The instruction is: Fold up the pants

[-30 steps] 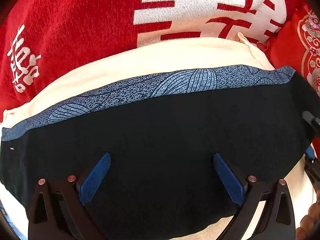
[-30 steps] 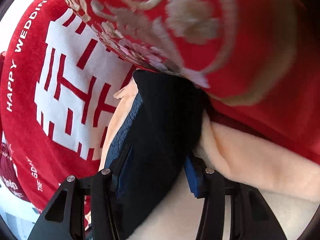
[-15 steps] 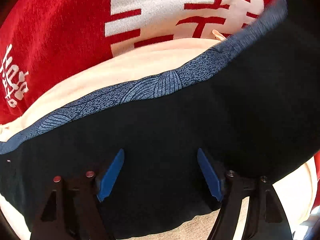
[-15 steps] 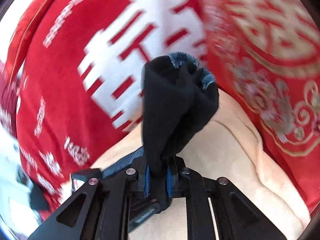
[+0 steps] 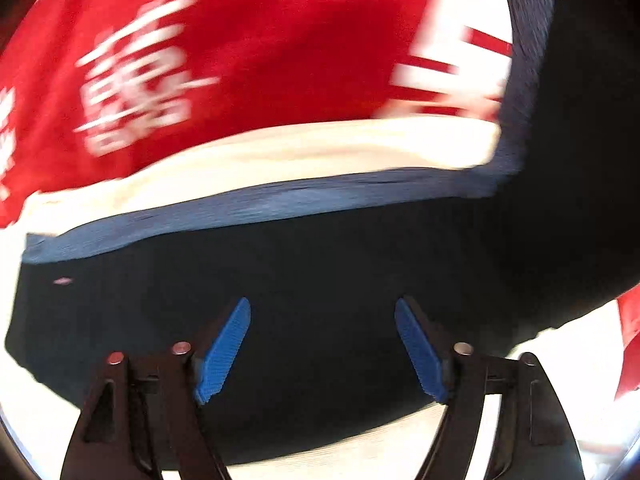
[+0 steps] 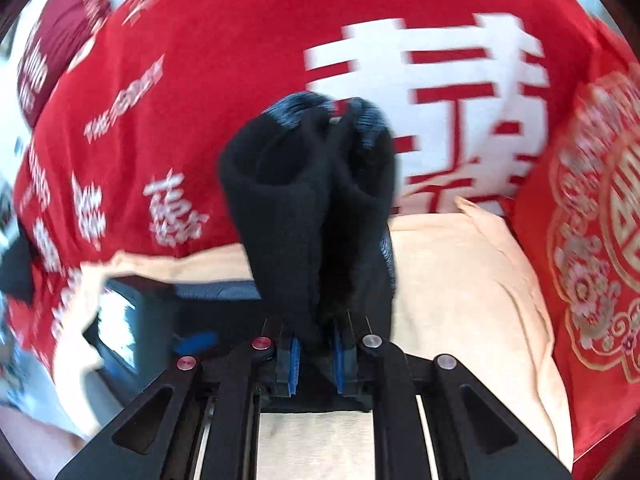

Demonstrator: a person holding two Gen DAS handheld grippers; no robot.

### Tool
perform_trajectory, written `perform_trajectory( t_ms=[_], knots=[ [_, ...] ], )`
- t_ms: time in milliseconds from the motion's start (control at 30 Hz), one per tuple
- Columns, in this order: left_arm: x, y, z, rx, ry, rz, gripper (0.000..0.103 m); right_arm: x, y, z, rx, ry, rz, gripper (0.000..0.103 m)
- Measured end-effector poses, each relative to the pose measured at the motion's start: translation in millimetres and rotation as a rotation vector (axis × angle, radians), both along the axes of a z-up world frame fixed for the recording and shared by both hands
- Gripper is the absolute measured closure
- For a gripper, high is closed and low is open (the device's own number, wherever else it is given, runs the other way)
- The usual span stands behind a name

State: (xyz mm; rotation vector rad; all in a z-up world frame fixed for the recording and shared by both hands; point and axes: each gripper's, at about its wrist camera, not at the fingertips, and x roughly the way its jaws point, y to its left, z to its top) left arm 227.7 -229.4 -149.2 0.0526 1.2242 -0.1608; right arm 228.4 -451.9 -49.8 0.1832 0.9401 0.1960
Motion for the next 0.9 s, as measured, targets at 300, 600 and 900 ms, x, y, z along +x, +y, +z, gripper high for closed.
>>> perform_trajectory(
  t_ms=[300,600,900],
  knots=[
    [3.9,142.4,-22.0,0.120,0.059,0.171,0.014,-1.9,163.5,-101.4,-0.371,0.167,0.202,0.080],
    [0.7,156.4,-11.9,-0.003,0.074,0.143,0.014,-40.7,180.2,-66.9,-0.412,0.147,0.310,0.045],
    [14.2,106.4,19.0,-0.259,0.100,-0.007,0.014,-17.0,94.3,-56.1,-0.120,0.299,0.027,0.045]
  ],
)
